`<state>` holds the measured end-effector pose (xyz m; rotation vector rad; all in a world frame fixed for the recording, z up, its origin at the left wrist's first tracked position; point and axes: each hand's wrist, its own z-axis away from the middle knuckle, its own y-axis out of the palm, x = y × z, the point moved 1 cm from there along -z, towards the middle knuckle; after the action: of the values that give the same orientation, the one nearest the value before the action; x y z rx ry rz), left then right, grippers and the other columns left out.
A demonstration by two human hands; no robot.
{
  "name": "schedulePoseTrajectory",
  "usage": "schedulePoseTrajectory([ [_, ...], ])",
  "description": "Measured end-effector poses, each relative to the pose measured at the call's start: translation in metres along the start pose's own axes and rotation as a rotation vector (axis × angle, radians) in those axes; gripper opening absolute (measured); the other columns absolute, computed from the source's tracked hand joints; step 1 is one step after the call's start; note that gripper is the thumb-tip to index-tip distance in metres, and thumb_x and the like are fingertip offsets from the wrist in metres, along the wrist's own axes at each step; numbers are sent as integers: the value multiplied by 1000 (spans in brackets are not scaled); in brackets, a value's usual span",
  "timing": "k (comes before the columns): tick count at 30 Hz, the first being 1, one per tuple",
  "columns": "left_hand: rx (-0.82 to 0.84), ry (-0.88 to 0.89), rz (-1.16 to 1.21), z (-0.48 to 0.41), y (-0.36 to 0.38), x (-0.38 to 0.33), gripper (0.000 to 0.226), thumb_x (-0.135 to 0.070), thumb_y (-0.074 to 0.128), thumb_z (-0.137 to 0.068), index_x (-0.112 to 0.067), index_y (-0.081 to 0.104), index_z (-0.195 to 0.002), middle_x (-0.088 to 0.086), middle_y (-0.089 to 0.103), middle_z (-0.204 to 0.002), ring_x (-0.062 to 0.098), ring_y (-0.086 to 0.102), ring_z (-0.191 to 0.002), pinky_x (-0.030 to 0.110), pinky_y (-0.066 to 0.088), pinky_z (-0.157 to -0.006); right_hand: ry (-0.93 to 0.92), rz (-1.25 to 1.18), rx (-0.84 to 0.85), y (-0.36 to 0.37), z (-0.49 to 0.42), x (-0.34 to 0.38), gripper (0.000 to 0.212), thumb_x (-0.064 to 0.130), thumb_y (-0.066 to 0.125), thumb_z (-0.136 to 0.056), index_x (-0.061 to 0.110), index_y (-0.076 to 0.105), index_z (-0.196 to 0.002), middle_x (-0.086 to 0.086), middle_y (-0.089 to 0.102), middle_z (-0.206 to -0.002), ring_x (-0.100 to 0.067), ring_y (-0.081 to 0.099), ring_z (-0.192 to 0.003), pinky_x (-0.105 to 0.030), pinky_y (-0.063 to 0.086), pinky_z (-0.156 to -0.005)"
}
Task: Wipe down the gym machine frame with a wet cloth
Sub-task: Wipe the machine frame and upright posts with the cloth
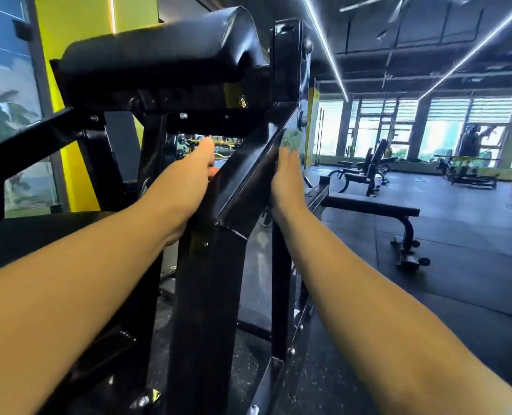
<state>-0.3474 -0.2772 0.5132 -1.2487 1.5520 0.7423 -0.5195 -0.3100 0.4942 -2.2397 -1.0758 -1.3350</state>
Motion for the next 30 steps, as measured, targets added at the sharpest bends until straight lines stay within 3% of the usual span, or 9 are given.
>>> schedulePoseTrajectory([
  [4, 5, 0, 45, 4, 2, 4, 56, -57, 35, -90, -22, 54, -129, -3, 58, -128, 17, 52, -118, 41, 35, -109, -183, 20, 137, 0, 54, -17, 64, 59, 22, -90, 29, 28, -146, 11, 27, -152, -8, 20, -141, -45, 14, -119],
  [6, -51, 55, 76, 4, 0, 6, 40, -45, 35, -96, -21, 60, -115, -5, 61, -113, 12, 54, -102, 30, 40, -97, -104, 41, 69, 0, 36, -11, 68, 61, 21, -87, 26, 32, -144, 7, 30, -150, -10, 21, -140, -47, 15, -118],
  [8, -107, 71, 140, 6, -2, 8, 25, -33, 37, -98, -21, 58, -92, -2, 58, -97, 15, 50, -86, 30, 39, -84, -108, 15, 19, 5, 43, 2, 58, 47, 22, -99, 24, 15, -152, 6, 16, -158, -10, 8, -146, -43, 10, -120],
  [14, -132, -19, 236, 25, -11, 40, 32, -46, 39, -91, -30, 66, -91, 4, 65, -117, 24, 59, -111, 45, 42, -102, -415, 18, 213, 11, 169, -25, 53, 28, 27, -99, 41, 1, -143, 41, 1, -147, 2, -3, -144, -33, 2, -121],
  [17, -126, -145, 274, 36, -12, 62, 48, -56, 33, -95, -25, 64, -115, 4, 62, -125, 28, 56, -116, 42, 45, -95, -366, 62, 166, 13, 138, -4, 51, 28, 25, -101, 35, 3, -146, 21, 4, -156, -4, -1, -146, -37, 5, -121],
  [21, -108, -239, 347, 59, -15, 88, 49, -52, 28, -99, -20, 65, -101, -1, 69, -93, 15, 64, -83, 29, 47, -63, -356, 69, 88, 23, 151, -6, 50, 32, 23, -102, 36, 3, -148, 10, 3, -160, -5, -2, -146, -35, 2, -121],
  [25, -104, -255, 369, 88, -20, 122, 52, -47, 24, -101, -19, 67, -93, -4, 74, -88, 11, 67, -93, 28, 47, -84, -632, 308, 275, 13, 238, -63, 48, 39, 22, -103, 51, 6, -146, 21, -12, -156, -17, -11, -147, -38, -2, -120],
  [27, -90, -310, 372, 102, -25, 138, 52, -47, 22, -101, -22, 67, -92, -4, 73, -93, 9, 66, -91, 30, 46, -87, -774, 525, 238, 11, 226, -63, 46, 33, 27, -103, 35, 18, -148, 16, -12, -158, -22, -15, -145, -41, -6, -119],
  [30, -97, -383, 389, 112, -39, 152, 51, -50, 20, -100, -22, 63, -101, 7, 63, -120, 22, 60, -107, 40, 46, -96, -1021, 902, 98, 20, 177, -13, 47, 13, 46, -93, 11, 39, -139, -14, 24, -155, -39, 4, -143, -51, -4, -115],
])
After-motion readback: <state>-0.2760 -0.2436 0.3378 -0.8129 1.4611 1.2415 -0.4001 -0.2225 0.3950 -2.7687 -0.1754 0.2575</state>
